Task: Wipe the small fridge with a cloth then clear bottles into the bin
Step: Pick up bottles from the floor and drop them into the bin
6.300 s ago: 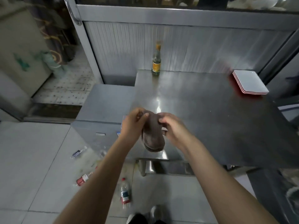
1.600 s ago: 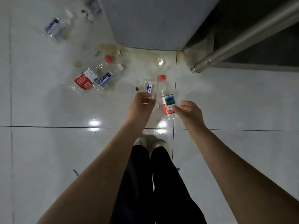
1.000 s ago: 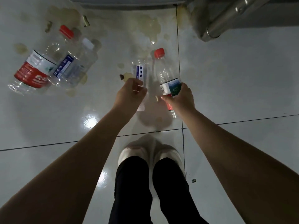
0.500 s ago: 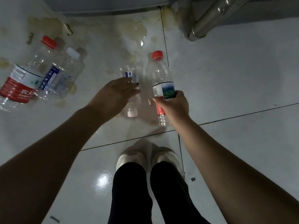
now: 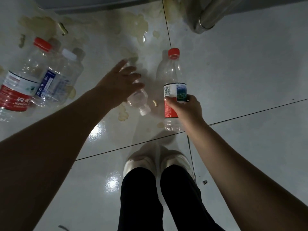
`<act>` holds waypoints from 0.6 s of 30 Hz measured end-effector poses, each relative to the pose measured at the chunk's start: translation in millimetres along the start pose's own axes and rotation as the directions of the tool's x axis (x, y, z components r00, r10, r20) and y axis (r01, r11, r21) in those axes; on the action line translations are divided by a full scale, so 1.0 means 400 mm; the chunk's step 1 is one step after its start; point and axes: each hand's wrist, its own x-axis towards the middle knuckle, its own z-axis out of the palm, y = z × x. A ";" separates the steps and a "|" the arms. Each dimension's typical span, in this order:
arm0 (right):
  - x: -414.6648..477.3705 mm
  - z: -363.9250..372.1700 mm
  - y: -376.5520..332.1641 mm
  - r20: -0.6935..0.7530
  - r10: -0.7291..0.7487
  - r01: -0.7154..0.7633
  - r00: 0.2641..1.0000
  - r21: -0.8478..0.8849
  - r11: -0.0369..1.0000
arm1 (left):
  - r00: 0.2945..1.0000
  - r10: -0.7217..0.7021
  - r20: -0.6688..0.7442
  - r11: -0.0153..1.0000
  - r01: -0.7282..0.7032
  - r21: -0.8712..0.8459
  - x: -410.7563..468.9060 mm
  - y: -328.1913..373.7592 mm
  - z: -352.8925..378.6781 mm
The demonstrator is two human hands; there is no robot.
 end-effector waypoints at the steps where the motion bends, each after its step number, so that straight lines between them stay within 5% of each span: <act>1: 0.001 -0.006 0.003 0.002 0.008 -0.008 1.000 0.015 1.000 | 1.000 -0.029 0.006 0.999 0.029 -0.018 0.001 -0.003 -0.002; 7: -0.015 -0.047 0.004 0.078 0.069 -0.085 0.995 0.214 0.973 | 0.936 -0.335 0.109 0.901 0.352 -0.254 0.000 0.013 -0.014; 10: -0.026 -0.059 -0.002 0.136 0.090 -0.129 0.987 0.316 0.940 | 0.880 -0.447 0.161 0.764 0.469 -0.444 0.000 0.027 -0.039; 14: -0.049 -0.075 -0.021 0.257 0.113 -0.213 0.960 0.406 0.889 | 0.750 -0.559 0.355 0.384 0.613 -0.691 -0.010 0.043 -0.067; 18: -0.089 -0.099 -0.046 0.447 0.068 -0.289 0.892 0.448 0.846 | 0.624 -0.540 0.565 -0.297 0.486 -0.822 -0.058 0.087 -0.101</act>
